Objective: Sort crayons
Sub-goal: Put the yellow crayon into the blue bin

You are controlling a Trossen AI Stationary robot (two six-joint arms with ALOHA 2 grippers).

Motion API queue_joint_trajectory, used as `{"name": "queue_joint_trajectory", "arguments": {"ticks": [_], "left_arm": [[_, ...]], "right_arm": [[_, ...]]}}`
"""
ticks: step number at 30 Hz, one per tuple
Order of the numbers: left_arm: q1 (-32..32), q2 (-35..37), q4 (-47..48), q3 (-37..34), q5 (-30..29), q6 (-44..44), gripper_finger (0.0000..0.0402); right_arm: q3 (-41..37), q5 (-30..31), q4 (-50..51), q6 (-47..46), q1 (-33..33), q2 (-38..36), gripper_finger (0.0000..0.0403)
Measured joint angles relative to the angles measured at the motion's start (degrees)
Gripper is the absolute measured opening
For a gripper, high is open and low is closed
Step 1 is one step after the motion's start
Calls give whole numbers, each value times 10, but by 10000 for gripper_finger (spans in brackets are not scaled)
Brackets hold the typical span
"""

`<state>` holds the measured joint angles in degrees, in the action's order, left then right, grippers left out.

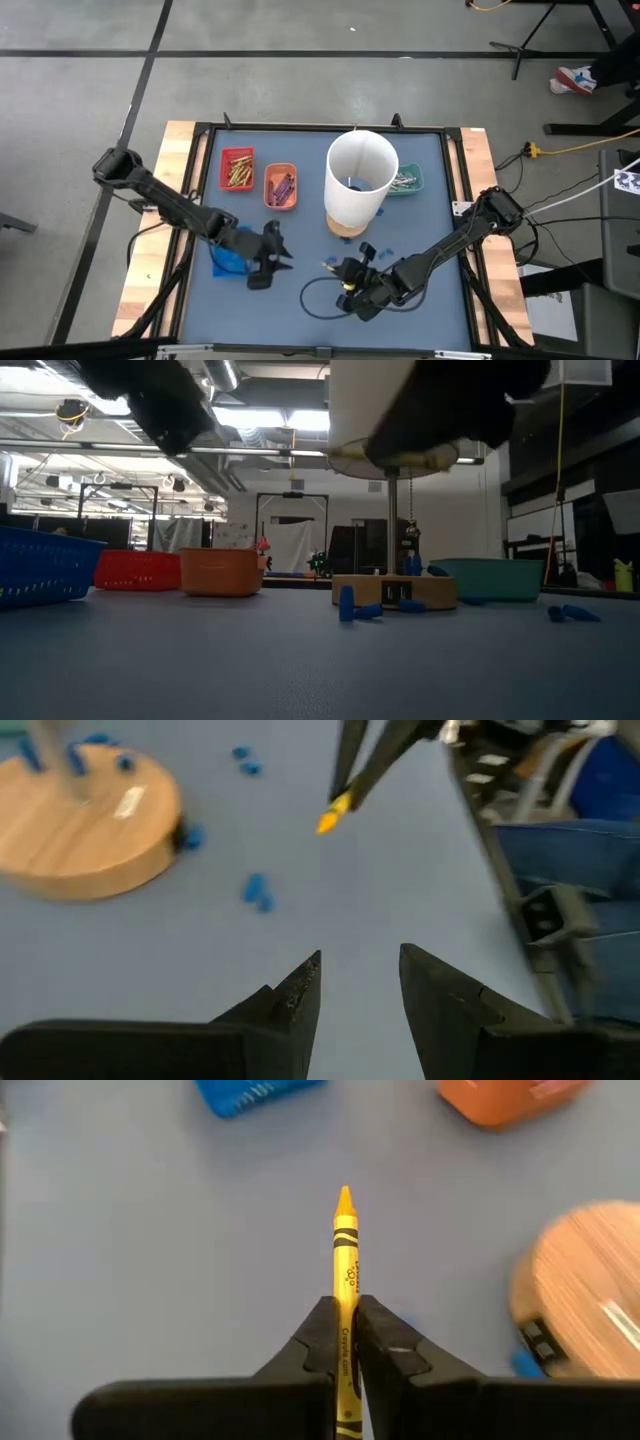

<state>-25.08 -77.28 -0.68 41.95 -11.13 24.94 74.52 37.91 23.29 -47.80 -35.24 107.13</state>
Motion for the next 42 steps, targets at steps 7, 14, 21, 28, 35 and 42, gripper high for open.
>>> {"name": "queue_joint_trajectory", "arguments": {"ticks": [7,14,21,28,35,42], "left_arm": [[-43,0,-51,0,-27,-2,121],[-74,0,-64,0,-46,-2,121],[-92,0,-97,0,-48,-46,121],[-96,0,-180,0,-49,-118,121],[-96,0,-250,0,-49,-176,121],[-95,0,-274,0,-53,-196,121]], "right_arm": [[0,-1,-107,91,0,0,21],[0,-19,-208,197,0,0,21],[0,-19,-306,304,0,0,21],[0,-19,-399,390,0,-1,21],[0,-22,-419,407,7,-2,21],[0,-33,-430,407,20,-2,21]]}}
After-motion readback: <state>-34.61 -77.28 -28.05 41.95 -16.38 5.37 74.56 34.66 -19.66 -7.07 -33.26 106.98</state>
